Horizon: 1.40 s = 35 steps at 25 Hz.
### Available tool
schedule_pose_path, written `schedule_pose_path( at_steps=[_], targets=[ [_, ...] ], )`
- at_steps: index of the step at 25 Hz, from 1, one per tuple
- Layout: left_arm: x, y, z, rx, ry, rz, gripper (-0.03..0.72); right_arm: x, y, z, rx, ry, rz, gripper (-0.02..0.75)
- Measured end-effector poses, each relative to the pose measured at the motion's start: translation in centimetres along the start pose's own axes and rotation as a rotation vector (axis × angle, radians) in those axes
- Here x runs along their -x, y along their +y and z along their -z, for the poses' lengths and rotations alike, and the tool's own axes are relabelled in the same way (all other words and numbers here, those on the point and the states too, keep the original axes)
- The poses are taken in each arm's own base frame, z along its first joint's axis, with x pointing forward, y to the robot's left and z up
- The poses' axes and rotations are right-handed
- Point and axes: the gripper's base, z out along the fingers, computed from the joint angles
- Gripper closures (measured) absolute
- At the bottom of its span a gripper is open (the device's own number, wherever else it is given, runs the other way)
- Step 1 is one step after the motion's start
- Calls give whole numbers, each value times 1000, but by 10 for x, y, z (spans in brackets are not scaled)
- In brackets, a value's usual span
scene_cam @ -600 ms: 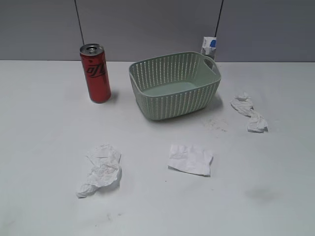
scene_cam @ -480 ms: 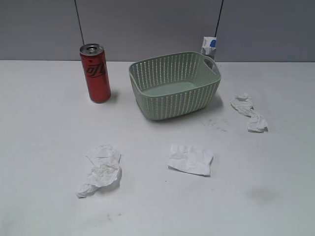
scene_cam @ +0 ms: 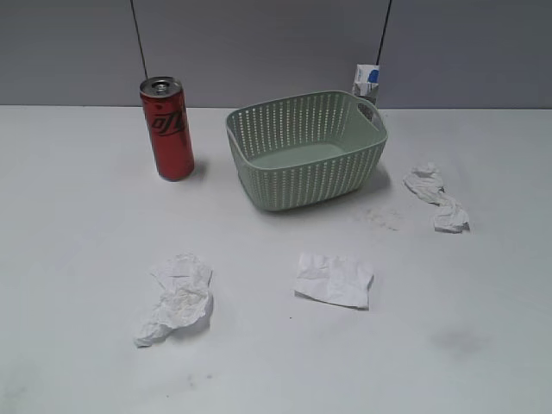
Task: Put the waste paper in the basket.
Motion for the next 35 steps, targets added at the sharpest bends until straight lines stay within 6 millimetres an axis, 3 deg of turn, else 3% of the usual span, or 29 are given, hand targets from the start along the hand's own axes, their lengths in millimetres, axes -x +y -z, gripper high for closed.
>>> schedule_pose_path(
  at_steps=[6, 11, 19, 27, 35],
  targets=[
    [0, 0, 0, 0, 0, 0, 115, 4, 0, 2, -1, -28, 0, 150],
    [0, 0, 0, 0, 0, 0, 115, 26, -1, 4, -11, -200, 0, 150],
    [0, 0, 0, 0, 0, 0, 115, 56, -3, -17, -18, -297, -2, 150],
    [0, 0, 0, 0, 0, 0, 115, 84, -5, -56, -16, -195, -4, 150],
    [0, 0, 0, 0, 0, 0, 115, 113, -6, -134, 11, 73, -51, 150]
  ],
)
